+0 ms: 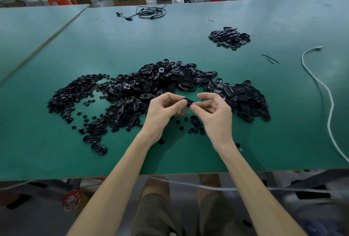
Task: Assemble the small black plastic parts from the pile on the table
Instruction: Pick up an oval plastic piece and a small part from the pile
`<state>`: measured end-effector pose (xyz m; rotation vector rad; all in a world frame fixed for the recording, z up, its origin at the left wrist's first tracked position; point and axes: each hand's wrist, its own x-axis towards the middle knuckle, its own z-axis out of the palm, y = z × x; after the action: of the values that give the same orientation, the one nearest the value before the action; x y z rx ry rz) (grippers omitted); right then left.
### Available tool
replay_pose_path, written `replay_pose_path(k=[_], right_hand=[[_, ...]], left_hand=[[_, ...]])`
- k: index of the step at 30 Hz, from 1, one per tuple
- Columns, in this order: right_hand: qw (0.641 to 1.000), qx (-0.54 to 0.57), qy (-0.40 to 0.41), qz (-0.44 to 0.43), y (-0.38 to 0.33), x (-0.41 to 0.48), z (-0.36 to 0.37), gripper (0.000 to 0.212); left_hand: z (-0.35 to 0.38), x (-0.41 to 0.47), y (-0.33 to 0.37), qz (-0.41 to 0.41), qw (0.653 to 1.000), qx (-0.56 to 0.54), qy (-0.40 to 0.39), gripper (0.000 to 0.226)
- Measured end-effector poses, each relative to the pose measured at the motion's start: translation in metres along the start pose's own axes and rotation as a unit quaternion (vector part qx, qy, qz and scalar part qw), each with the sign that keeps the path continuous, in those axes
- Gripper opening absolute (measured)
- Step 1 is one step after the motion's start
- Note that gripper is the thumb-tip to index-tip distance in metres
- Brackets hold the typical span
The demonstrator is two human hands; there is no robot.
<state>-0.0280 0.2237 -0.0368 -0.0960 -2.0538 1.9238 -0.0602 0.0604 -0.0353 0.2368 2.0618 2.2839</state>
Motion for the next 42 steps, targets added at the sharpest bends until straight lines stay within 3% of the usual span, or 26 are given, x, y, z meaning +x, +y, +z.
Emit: replay_pose_path(k=[18,42], right_hand=[[1.000,-0.014,-0.009,0.001,0.0003,-0.0009,-0.0021,0.024],[0.999,0.010,-0.037,-0.012,0.0021,0.0002,0.0002,0.016]], left_hand=[[-0.0024,-0.0010,0.0004,0.017,0.998,0.038,-0.053,0.025],[-0.0023,-0.0001,-0.0007,0.023,0.998,0.024,-0.052,0.019]])
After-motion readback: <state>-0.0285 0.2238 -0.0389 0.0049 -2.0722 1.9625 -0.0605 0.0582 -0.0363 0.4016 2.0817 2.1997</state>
